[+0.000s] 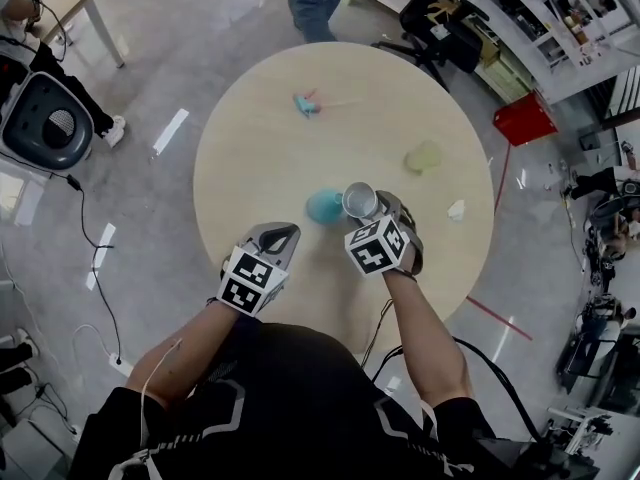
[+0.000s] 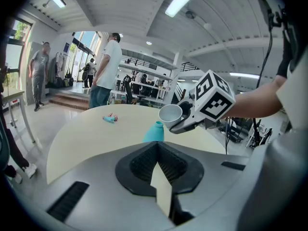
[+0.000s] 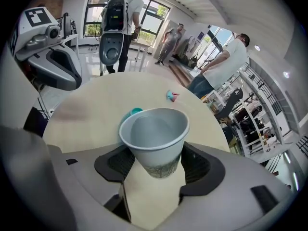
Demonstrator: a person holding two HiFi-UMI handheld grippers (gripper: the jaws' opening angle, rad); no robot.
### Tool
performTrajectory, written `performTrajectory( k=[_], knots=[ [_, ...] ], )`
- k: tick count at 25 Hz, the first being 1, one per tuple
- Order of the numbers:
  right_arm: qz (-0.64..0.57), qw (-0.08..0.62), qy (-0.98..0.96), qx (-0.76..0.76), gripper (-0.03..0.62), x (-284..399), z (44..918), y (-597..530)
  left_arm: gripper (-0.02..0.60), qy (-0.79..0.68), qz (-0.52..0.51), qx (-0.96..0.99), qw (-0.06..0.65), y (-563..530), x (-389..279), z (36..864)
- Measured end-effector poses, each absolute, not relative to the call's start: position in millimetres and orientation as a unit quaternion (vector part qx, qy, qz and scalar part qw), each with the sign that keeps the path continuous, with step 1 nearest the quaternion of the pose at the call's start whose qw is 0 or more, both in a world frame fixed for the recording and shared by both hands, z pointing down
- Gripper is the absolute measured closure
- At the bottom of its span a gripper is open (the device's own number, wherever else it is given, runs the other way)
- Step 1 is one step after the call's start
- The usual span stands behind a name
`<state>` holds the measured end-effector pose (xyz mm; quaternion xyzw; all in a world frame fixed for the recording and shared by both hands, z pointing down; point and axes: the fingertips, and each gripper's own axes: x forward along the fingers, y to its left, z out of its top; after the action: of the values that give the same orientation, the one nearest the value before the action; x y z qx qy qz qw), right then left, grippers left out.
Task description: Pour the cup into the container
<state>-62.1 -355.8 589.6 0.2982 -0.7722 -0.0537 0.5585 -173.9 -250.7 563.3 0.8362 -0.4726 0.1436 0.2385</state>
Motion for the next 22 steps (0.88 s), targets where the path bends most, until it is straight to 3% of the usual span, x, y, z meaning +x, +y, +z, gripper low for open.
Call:
performTrajectory(
  k=[22],
  knots=[
    [-0.116,0.598,-0.743,0.277,0.287,-61.5,586.6,-359.5,0.580,-0.466,0.146,0.839,0.241,-245.6,-169.1,566.8]
  ],
)
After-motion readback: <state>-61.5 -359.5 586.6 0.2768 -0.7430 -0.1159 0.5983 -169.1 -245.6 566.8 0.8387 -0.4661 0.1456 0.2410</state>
